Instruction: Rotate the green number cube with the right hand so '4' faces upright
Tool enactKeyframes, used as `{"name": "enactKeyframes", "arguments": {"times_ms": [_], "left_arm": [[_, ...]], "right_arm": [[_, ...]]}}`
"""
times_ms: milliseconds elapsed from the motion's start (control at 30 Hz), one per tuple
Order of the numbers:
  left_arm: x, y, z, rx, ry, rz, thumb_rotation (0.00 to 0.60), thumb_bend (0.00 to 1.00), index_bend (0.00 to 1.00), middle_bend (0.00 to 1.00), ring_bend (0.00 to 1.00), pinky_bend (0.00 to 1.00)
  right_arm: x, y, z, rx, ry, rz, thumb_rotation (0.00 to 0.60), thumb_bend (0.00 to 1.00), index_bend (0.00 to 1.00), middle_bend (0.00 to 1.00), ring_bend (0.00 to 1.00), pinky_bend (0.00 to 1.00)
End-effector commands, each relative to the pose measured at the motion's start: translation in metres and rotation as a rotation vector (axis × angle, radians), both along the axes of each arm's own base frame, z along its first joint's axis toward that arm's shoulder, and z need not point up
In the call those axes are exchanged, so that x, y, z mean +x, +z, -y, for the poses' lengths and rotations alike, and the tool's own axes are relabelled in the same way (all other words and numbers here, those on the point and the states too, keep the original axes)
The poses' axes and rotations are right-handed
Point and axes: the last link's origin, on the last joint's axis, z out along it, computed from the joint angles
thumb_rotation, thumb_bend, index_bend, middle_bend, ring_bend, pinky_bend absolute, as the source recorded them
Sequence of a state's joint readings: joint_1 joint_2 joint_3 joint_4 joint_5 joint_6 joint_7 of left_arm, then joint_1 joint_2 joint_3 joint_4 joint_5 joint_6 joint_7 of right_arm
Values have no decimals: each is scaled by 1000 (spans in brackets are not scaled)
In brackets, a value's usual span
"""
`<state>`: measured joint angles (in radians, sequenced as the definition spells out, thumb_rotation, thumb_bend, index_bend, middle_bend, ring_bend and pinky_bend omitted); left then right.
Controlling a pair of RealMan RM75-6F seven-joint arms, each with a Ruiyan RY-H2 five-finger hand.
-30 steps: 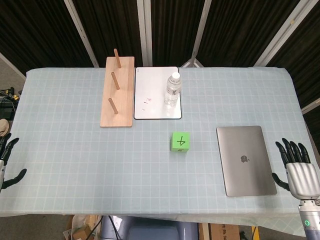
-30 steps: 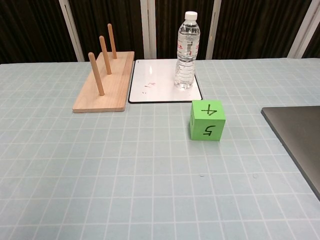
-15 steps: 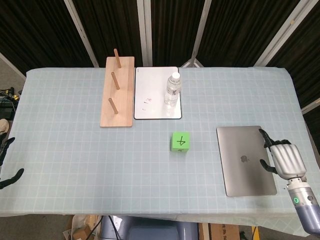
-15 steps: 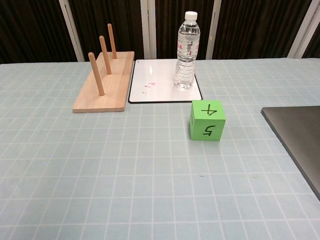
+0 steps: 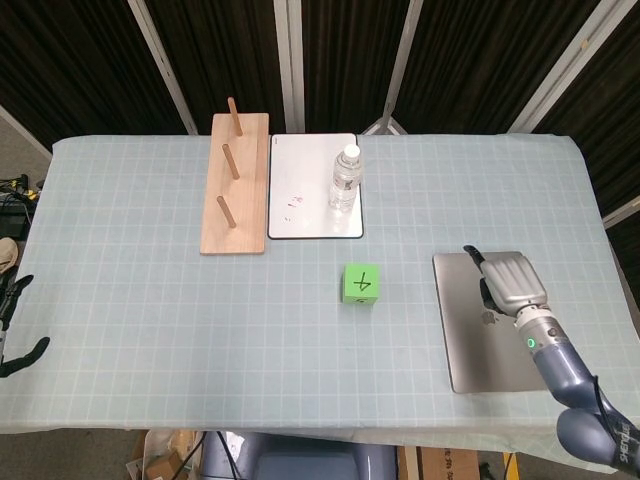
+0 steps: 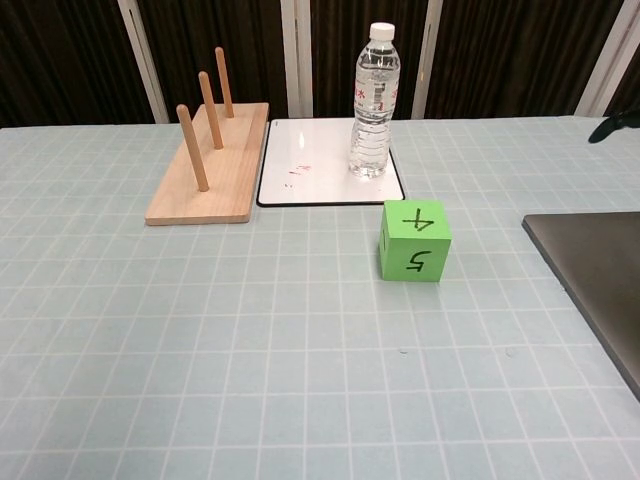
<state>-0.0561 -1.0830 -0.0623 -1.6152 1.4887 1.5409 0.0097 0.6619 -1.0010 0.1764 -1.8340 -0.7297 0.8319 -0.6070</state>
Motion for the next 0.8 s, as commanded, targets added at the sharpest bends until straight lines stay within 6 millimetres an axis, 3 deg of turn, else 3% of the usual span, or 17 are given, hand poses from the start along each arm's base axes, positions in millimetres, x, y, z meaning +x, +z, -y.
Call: {"name": "enactKeyframes", "arguments": {"times_ms": [33, 300, 800], "left_arm": [[-1, 2, -1, 7, 2, 6, 600, 307, 116, 0, 0, 0], [-2, 5, -2, 9, 7, 16, 600, 307, 116, 0, 0, 0], [-2, 5, -3, 9, 12, 17, 600, 307, 116, 0, 0, 0]], "right_arm": [[25, -32, 11, 118, -20, -48, 600, 821, 131, 837, 848, 660], [40, -60, 21, 195, -98, -59, 600, 829, 178, 837, 848, 660], [61, -82, 30, 236, -103, -47, 600, 831, 185, 837, 848, 660]]}}
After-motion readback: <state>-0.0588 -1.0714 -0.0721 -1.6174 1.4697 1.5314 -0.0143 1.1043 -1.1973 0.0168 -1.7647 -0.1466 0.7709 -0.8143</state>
